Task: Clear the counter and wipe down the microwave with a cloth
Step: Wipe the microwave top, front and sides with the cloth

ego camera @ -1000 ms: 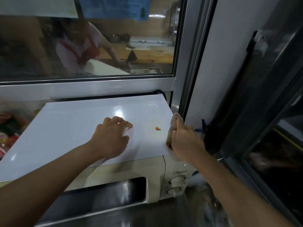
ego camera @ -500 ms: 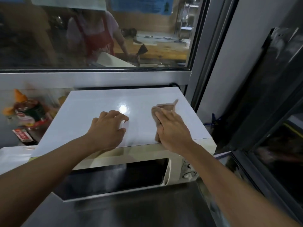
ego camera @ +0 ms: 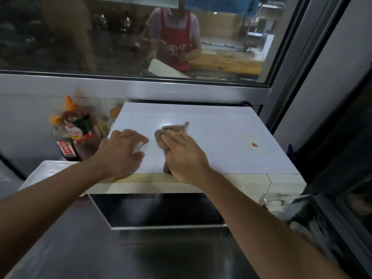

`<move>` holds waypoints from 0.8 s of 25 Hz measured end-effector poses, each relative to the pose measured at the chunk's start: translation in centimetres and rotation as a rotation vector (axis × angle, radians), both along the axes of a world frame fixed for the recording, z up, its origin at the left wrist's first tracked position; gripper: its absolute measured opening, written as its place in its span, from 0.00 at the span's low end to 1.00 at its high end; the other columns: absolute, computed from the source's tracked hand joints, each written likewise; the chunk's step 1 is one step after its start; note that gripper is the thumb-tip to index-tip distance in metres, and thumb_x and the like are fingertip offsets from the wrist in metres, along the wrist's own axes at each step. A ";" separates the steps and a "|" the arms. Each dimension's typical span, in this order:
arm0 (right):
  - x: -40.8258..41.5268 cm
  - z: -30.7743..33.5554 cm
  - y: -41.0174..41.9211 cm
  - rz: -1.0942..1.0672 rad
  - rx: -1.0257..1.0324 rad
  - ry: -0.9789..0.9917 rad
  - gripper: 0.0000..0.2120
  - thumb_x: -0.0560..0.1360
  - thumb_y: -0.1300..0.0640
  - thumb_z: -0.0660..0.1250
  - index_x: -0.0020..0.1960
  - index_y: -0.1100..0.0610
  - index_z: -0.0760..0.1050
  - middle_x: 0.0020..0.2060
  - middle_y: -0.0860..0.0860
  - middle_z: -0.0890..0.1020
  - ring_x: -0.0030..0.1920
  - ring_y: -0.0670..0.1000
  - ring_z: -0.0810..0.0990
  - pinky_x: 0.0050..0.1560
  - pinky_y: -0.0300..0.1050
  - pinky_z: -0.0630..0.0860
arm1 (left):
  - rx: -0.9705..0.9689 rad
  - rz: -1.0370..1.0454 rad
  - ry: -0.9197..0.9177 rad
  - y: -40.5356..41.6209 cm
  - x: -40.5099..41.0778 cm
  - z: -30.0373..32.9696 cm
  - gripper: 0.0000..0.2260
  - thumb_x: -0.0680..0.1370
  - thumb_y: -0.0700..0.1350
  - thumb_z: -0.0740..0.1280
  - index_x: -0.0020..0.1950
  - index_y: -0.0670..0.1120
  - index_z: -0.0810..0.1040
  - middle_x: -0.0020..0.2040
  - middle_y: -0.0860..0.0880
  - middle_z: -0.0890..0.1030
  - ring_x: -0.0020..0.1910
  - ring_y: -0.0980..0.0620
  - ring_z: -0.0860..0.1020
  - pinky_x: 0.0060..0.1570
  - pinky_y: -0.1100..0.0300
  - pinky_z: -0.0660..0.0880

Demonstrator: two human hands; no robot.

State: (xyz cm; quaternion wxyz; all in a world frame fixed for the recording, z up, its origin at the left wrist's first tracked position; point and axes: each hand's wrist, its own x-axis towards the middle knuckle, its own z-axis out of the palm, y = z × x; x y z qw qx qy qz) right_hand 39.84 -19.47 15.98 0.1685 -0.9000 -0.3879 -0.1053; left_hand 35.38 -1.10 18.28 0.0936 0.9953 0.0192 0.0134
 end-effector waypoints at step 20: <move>3.7 1.4 5.2 -0.137 0.052 0.187 0.21 0.79 0.60 0.51 0.71 0.50 0.65 0.71 0.46 0.65 0.70 0.49 0.62 0.69 0.47 0.62 | -0.287 0.050 -0.084 6.2 -5.5 -1.1 0.22 0.76 0.49 0.67 0.69 0.50 0.69 0.70 0.50 0.67 0.68 0.50 0.67 0.67 0.56 0.64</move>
